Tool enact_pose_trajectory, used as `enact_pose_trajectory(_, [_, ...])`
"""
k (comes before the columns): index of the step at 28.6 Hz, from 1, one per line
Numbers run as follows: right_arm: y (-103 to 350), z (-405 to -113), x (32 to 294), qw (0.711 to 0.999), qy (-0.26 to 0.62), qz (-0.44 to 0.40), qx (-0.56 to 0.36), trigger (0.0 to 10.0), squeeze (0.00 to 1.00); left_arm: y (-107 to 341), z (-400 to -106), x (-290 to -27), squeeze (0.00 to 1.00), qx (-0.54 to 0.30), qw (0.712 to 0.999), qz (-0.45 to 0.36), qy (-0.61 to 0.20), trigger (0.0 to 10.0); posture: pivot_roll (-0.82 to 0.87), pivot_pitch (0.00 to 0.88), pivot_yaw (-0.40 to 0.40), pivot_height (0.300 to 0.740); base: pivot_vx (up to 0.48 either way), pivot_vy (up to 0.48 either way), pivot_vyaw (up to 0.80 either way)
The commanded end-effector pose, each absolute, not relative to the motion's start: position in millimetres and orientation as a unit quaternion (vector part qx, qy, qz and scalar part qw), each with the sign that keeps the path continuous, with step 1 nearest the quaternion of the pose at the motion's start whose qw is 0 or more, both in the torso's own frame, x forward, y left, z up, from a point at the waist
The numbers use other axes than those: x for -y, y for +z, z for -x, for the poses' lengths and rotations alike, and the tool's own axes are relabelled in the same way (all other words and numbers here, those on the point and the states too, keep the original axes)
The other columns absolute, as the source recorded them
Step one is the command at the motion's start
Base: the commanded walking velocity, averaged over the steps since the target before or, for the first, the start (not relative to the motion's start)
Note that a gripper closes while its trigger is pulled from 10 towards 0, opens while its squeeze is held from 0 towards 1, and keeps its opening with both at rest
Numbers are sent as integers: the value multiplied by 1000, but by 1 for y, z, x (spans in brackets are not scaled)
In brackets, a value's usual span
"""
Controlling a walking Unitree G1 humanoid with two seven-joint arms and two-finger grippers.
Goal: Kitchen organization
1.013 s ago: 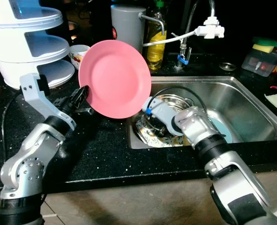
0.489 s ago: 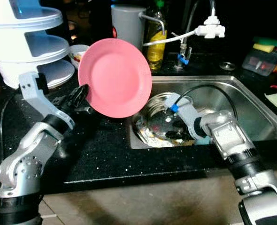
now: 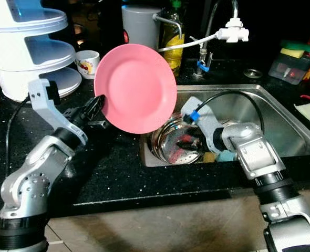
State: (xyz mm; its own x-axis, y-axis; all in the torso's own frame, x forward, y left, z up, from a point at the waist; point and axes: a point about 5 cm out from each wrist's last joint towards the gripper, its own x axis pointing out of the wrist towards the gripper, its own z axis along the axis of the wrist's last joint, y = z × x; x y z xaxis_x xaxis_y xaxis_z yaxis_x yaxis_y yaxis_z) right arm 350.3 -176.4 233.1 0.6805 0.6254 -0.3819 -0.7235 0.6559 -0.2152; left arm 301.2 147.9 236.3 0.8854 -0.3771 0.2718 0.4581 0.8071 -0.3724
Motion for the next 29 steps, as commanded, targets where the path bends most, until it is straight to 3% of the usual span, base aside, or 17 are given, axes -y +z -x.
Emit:
enact_pose_trajectory(1, [249, -360, 189, 935, 323, 109, -102, 10000, 0, 235, -299, -146, 0, 85, 937, 230, -251, 10000, -9, 0, -56, 740, 0, 0, 0])
enact_pose_trajectory(2, [249, -360, 189, 935, 323, 109, -102, 10000, 0, 235, -299, -146, 0, 85, 937, 230, -251, 10000, -9, 0, -56, 740, 0, 0, 0])
enact_pose_trajectory(6, [270, -369, 202, 960, 277, -30, -22, 10000, 0, 236, -298, -154, 0, 93, 930, 257, -245, 10000, -7, 0, -56, 740, 0, 0, 0])
enact_pose_trajectory(8, [287, -367, 209, 954, 277, -106, 47, 10000, 0, 237, -297, -158, 0, 100, 927, 270, -241, 10000, -5, 0, -56, 740, 0, 0, 0])
enact_pose_trajectory(13, [302, -361, 219, 929, 297, -193, 106, 10000, 0, 238, -294, -167, 0, 121, 908, 322, -238, 10000, -3, 0, -56, 740, 0, 0, 0])
enact_pose_trajectory(14, [302, -361, 219, 929, 297, -193, 106, 10000, 0, 238, -294, -167, 0, 121, 908, 322, -238, 10000, -3, 0, -56, 740, 0, 0, 0])
enact_pose_trajectory(16, [302, -352, 211, 903, 355, -213, 112, 10000, 0, 235, -287, -171, 0, 145, 871, 384, -271, 10000, -3, 0, -55, 740, 0, 0, 0])
enact_pose_trajectory(20, [305, -342, 202, 881, 406, -209, 122, 10000, 0, 228, -284, -172, 0, 142, 852, 413, -288, 10000, -6, 0, -52, 740, 0, 0, 0])
enact_pose_trajectory(23, [306, -332, 191, 858, 453, -207, 126, 10000, 0, 228, -275, -166, 0, 146, 823, 439, -329, 10000, -8, 0, -51, 740, 0, 0, 0])
enact_pose_trajectory(29, [306, -314, 179, 816, 527, -200, 128, 10000, 0, 227, -271, -162, 0, 142, 818, 440, -342, 10000, -4, 0, -51, 740, 0, 0, 0])
